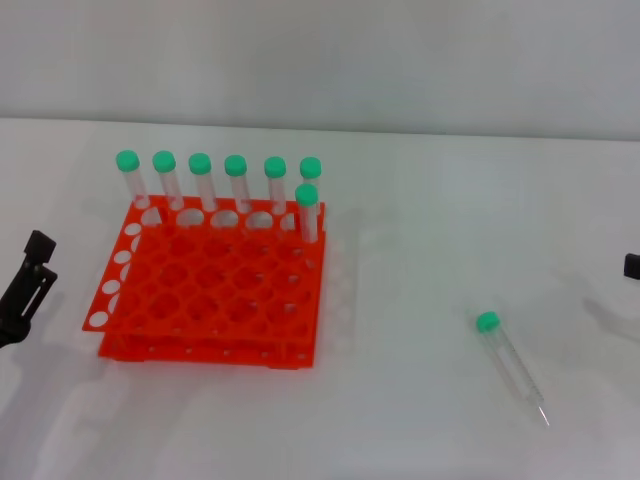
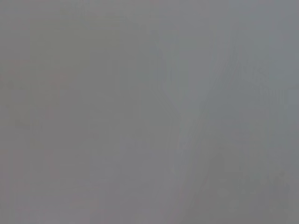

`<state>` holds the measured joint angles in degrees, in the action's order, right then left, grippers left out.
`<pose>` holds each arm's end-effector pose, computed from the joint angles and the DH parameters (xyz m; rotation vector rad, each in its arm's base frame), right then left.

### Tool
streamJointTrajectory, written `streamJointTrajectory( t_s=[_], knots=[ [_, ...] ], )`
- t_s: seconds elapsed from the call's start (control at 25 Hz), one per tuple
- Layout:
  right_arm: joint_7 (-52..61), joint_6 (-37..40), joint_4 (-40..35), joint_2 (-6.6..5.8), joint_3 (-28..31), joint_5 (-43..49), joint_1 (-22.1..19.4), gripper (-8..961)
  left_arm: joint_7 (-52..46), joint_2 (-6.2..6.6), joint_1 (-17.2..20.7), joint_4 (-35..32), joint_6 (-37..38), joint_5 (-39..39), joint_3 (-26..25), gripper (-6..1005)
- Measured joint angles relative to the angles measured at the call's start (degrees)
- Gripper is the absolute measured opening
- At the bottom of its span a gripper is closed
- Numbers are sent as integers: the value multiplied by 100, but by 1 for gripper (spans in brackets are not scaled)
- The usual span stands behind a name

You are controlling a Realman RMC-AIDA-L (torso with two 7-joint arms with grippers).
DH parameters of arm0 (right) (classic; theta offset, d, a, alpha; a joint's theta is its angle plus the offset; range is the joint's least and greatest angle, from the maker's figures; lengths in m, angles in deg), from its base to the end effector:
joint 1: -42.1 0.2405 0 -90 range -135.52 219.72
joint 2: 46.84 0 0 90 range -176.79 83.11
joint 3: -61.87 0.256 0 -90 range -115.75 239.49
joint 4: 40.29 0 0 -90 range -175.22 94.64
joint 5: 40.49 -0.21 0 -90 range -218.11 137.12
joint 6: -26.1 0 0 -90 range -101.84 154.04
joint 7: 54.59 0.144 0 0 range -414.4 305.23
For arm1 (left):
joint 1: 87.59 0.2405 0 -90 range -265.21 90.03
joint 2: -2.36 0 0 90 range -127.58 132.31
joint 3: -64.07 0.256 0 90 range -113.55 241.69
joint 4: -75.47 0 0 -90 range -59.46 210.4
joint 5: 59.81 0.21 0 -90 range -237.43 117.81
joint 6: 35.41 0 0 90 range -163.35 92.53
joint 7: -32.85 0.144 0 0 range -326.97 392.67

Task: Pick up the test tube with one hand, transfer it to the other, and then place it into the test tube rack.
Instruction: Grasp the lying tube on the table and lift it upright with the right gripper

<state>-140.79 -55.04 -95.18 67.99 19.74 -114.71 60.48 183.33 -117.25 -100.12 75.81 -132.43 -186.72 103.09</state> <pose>0.3082 0.3279 0.0931 -2.3427 0.7900 0.5875 -0.3472 0.2227 0.0134 -1.5492 -0.5631 -1.0766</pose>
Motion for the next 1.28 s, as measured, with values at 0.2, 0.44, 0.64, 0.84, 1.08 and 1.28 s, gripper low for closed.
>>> streamJointTrajectory(
  t_s=[0.2, 0.44, 0.64, 0.84, 1.08, 1.28],
  knots=[
    [1838, 26, -1715, 4, -830, 1194, 41, 867, -1, 6, -110, 2, 17, 0, 0, 879],
    [4334, -133, -3613, 18, -2255, 3343, 225, 861, 14, 9, -235, 2, 97, 0, -1, 879],
    [5212, -603, -4208, 35, -2963, 3980, 361, 856, 29, 14, -286, 0, 151, -28, -21, 878],
    [5811, -1101, -4385, 52, -3393, 4093, 561, 852, 31, 24, -293, -26, 165, -41, -30, 878],
    [6253, -1114, -4461, 63, -3938, 4007, 603, 846, 40, 26, -291, -47, 209, -49, -35, 878],
    [6501, -935, -4250, 73, -4544, 3995, 714, 841, 42, 26, -312, -52, 262, -52, -35, 878]
  ],
)
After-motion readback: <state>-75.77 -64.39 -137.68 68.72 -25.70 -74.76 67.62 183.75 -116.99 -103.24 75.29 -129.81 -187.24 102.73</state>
